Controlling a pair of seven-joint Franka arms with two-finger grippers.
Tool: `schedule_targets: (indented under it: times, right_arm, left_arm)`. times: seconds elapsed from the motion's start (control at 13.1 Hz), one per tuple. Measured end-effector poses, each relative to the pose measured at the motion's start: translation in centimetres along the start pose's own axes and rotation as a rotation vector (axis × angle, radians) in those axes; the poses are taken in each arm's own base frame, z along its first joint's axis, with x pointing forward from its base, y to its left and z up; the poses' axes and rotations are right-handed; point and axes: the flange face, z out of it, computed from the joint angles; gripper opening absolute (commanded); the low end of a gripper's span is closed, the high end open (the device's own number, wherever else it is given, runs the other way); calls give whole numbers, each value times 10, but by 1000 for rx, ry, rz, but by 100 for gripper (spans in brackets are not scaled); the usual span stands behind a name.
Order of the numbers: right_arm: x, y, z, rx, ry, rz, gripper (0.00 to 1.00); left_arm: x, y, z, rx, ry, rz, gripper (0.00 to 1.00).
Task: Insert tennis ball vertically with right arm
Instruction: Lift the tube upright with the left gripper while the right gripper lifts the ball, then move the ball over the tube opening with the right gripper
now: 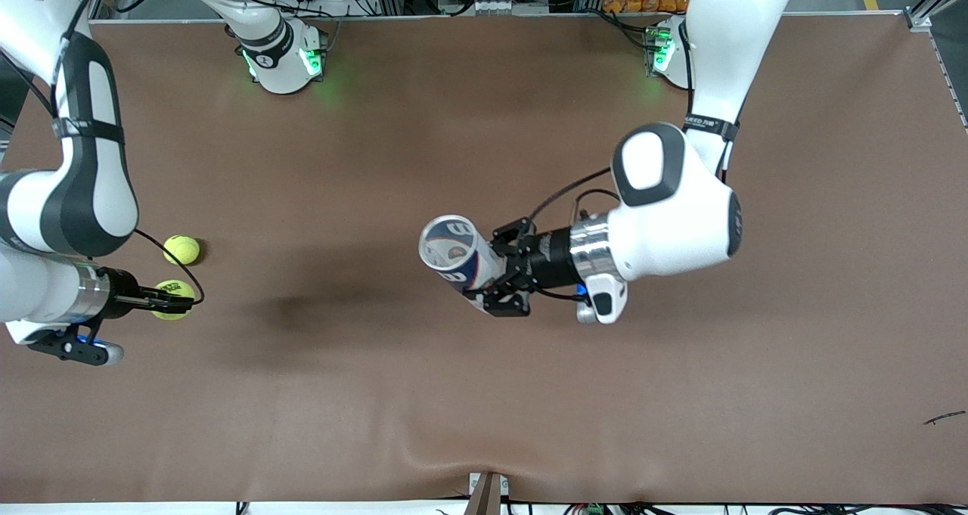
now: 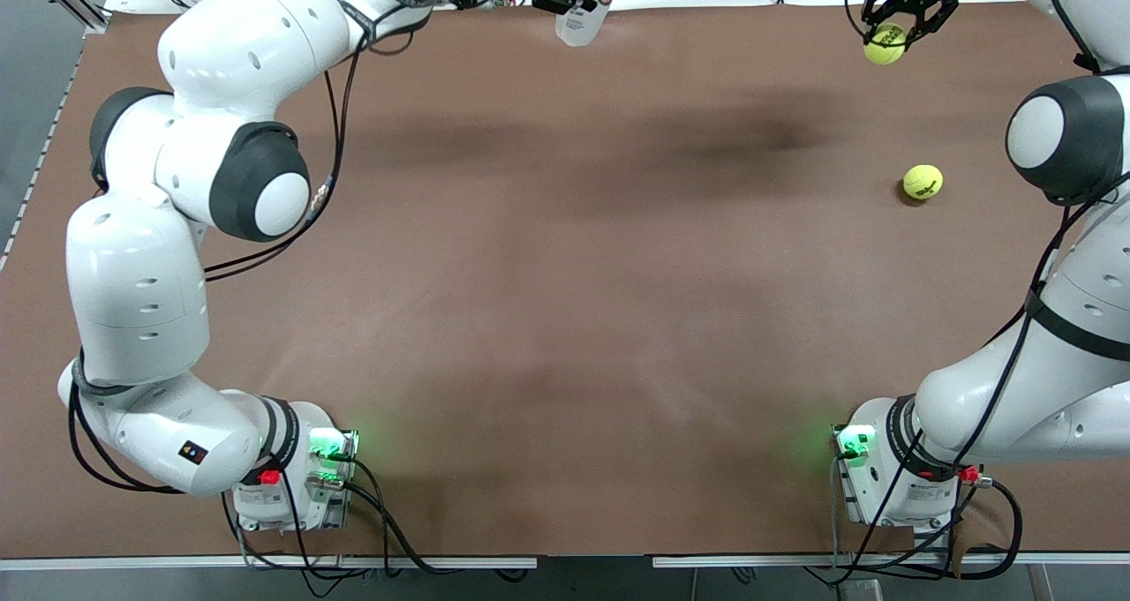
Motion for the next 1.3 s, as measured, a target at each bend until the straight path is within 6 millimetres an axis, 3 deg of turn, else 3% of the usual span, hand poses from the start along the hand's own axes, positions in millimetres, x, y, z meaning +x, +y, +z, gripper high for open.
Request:
schedule_targets:
  times: [0.23, 0.38, 0.53, 0.76, 1.07, 1.3]
  right_arm:
    - [-4, -12, -7, 146, -29, 86, 57]
    - [-5, -13, -12, 185, -38, 130, 57]
    - [-11, -28, -17, 193, -46, 190, 57]
    - [-33, -87, -22, 183, -56, 257, 57]
    - [-64, -161, -52, 201, -17, 312, 57]
    - [-101, -223, -48, 184, -31, 317, 56]
  left_arm:
    - [42, -12, 15, -12, -103, 20, 64]
    - [65, -22, 27, -35, -167, 34, 65]
    - [88, -33, 39, -58, -213, 38, 65]
    - [125, -63, 76, -89, -288, 47, 66]
    - [169, -106, 132, -149, -358, 69, 68]
    - [190, -126, 161, -167, -373, 38, 66]
